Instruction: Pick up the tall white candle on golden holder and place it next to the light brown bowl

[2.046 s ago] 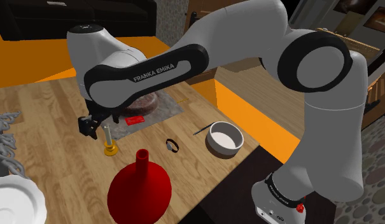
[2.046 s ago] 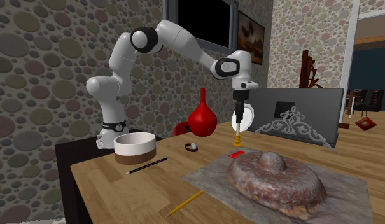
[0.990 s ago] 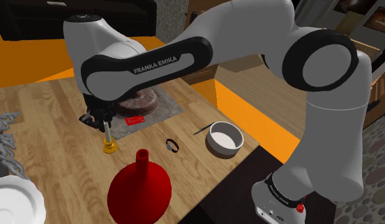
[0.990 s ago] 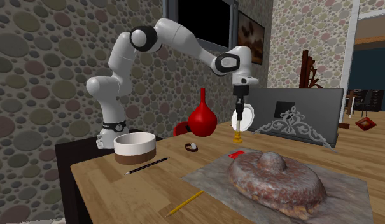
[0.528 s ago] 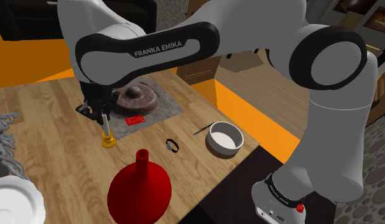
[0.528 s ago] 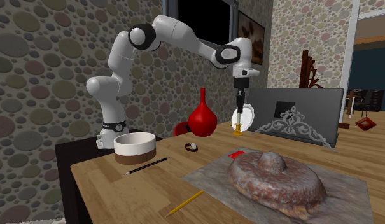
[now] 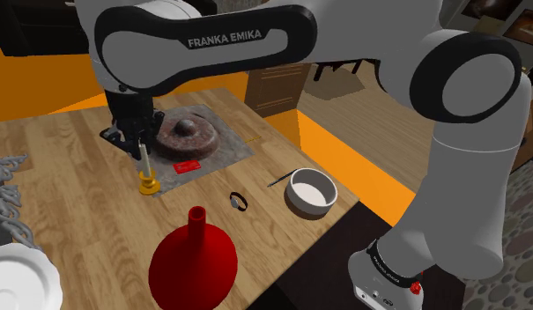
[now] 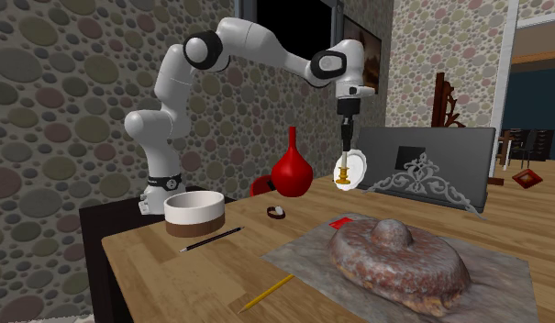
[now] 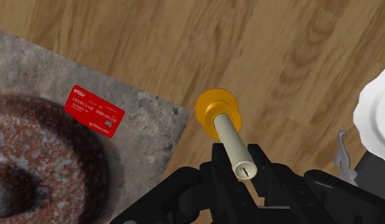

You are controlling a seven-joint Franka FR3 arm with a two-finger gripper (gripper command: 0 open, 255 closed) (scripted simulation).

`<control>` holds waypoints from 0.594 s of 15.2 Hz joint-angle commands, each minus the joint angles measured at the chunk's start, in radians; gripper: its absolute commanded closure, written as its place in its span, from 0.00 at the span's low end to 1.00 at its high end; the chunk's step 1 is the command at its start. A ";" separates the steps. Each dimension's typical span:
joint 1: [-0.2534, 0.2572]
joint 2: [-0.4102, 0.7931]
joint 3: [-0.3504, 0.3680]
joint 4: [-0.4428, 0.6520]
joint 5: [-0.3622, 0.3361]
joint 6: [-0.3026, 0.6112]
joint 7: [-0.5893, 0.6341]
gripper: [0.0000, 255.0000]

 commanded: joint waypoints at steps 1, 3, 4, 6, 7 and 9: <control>0.002 -0.004 0.001 0.021 0.002 -0.025 -0.001 1.00; 0.003 -0.008 0.003 0.042 0.004 -0.049 -0.003 1.00; 0.004 -0.009 0.003 0.053 0.005 -0.062 -0.003 1.00; 0.005 -0.012 0.004 0.076 0.006 -0.087 -0.005 1.00; 0.006 -0.013 0.005 0.088 0.007 -0.100 -0.006 1.00; 0.009 -0.014 0.005 0.114 0.008 -0.127 -0.007 1.00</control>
